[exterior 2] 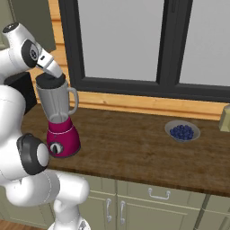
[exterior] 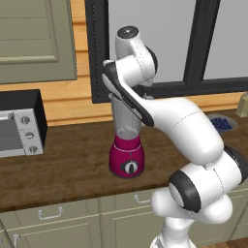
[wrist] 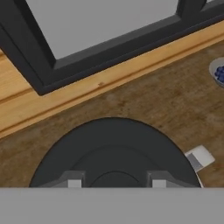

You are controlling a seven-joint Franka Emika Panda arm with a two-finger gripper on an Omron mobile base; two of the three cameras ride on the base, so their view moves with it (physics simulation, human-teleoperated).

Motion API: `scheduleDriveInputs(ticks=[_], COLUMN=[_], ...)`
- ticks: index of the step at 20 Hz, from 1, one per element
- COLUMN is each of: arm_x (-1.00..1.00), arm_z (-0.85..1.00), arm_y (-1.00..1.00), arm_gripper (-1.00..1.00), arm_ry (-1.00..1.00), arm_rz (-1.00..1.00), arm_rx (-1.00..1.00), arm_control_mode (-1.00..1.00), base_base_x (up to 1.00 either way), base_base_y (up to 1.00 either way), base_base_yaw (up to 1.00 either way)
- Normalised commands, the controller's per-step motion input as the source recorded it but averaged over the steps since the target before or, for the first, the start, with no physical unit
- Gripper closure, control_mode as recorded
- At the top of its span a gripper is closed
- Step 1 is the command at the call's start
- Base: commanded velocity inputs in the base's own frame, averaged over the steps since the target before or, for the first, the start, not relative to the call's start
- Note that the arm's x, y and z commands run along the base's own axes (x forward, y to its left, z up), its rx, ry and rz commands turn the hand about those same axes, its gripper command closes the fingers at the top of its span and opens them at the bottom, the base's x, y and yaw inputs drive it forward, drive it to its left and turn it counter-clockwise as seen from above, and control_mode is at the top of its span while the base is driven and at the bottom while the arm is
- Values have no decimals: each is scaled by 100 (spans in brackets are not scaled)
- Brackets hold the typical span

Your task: Close the lid blender by securely placing the lid on top.

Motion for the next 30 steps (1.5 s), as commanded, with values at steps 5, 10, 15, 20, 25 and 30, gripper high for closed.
scheduleDriveInputs(ticks=[5, 10, 15, 20, 25, 30], arm_x=[0, 0, 0, 0, -2, -14], arm_z=[-2, -17, -34, -42, -43, -26], arm_y=[0, 0, 0, 0, 0, 0], arm_gripper=[100, 100, 100, 100, 100, -100], arm_ry=[6, 5, 10, 9, 6, 1], arm_rz=[0, 0, 0, 0, 0, 0], arm_rx=[-2, -2, -2, -3, -8, -6], arm_control_mode=[-100, -100, -100, -100, -100, -100], base_base_x=[0, 0, 0, 0, 0, 0], base_base_y=[0, 0, 0, 0, 0, 0], base_base_yaw=[0, 0, 0, 0, 0, 0])
